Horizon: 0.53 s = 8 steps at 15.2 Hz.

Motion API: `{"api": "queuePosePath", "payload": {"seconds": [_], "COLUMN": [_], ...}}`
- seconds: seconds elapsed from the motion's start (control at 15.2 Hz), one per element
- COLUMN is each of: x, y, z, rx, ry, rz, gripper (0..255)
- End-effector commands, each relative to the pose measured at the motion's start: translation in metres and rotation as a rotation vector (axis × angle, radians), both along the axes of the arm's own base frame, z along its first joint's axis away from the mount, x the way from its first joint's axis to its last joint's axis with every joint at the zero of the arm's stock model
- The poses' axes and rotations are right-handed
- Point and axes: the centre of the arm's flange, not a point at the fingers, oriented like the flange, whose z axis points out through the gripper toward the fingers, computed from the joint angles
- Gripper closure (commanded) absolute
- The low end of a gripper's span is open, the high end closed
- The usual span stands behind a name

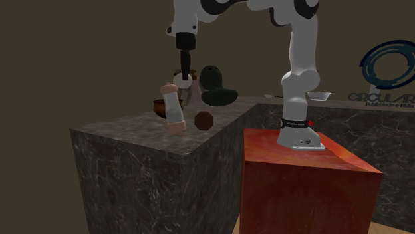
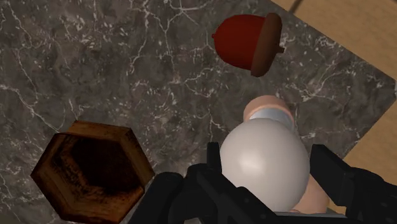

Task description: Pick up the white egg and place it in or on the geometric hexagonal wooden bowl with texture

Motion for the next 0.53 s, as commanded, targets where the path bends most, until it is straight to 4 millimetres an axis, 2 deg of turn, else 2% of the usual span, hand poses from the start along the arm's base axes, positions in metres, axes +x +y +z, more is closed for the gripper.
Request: {"api": "queuePosePath", "payload": {"seconds": [0.0,0.46], "x": [0.015,0.074], "y": [-0.02,-0.091], "z": [0.001,0.003], "rx": [0.0,0.0], "ry": [-0.001,-0.001], "rz": [0.001,0.001], "gripper": [255,255]}}
